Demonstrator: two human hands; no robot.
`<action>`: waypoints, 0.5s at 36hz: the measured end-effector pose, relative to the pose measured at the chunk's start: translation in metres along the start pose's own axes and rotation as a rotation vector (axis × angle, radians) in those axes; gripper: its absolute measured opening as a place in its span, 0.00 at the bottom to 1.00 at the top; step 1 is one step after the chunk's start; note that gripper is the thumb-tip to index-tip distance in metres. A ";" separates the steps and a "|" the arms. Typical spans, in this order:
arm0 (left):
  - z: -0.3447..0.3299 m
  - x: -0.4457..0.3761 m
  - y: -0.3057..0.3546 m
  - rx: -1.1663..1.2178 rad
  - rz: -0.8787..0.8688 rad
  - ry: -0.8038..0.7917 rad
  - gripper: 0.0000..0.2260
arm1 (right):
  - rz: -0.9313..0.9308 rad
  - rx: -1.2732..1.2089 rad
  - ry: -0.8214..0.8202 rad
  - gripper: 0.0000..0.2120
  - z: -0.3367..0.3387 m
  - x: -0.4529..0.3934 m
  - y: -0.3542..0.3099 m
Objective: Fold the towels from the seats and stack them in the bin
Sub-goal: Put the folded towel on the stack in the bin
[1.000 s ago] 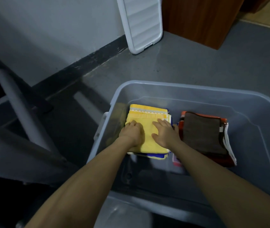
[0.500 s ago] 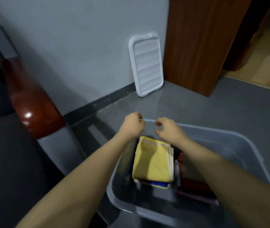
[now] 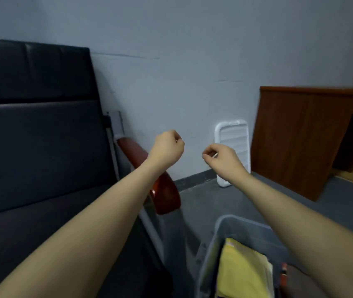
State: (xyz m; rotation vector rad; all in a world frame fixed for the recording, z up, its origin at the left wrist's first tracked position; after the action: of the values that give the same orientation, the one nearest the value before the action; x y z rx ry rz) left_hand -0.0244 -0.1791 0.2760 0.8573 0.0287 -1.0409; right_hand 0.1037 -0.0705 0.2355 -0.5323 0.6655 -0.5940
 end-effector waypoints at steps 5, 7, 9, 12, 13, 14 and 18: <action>0.075 0.038 -0.065 -0.032 0.104 0.065 0.11 | 0.103 -0.007 -0.102 0.04 -0.064 -0.006 -0.078; 0.099 0.057 -0.090 -0.043 0.149 0.086 0.11 | 0.147 -0.019 -0.134 0.04 -0.091 -0.004 -0.107; 0.131 0.080 -0.122 -0.056 0.210 0.117 0.10 | 0.199 -0.017 -0.201 0.04 -0.124 -0.001 -0.144; 0.173 0.115 -0.167 -0.066 0.314 0.143 0.09 | 0.255 -0.028 -0.284 0.04 -0.171 0.007 -0.195; 0.190 0.130 -0.183 -0.077 0.358 0.157 0.09 | 0.280 -0.038 -0.311 0.05 -0.190 0.012 -0.215; 0.205 0.144 -0.198 -0.091 0.391 0.177 0.09 | 0.297 -0.055 -0.340 0.05 -0.208 0.018 -0.233; 0.264 0.204 -0.257 -0.135 0.528 0.253 0.09 | 0.339 -0.216 -0.493 0.05 -0.274 0.048 -0.302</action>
State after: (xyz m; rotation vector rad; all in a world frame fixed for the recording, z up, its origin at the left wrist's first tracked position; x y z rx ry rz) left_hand -0.2067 -0.5545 0.2187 0.8093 0.0808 -0.4290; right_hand -0.1566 -0.3883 0.2206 -0.7182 0.3375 -0.0610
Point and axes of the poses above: each hand's wrist, its own x-axis away from the middle knuckle, its own z-axis out of the back of the hand, y = z × x, the point moved 5 cm from there along -x, towards the middle knuckle, and after that the axes turned 4 degrees about -y, right-handed, at the moved point
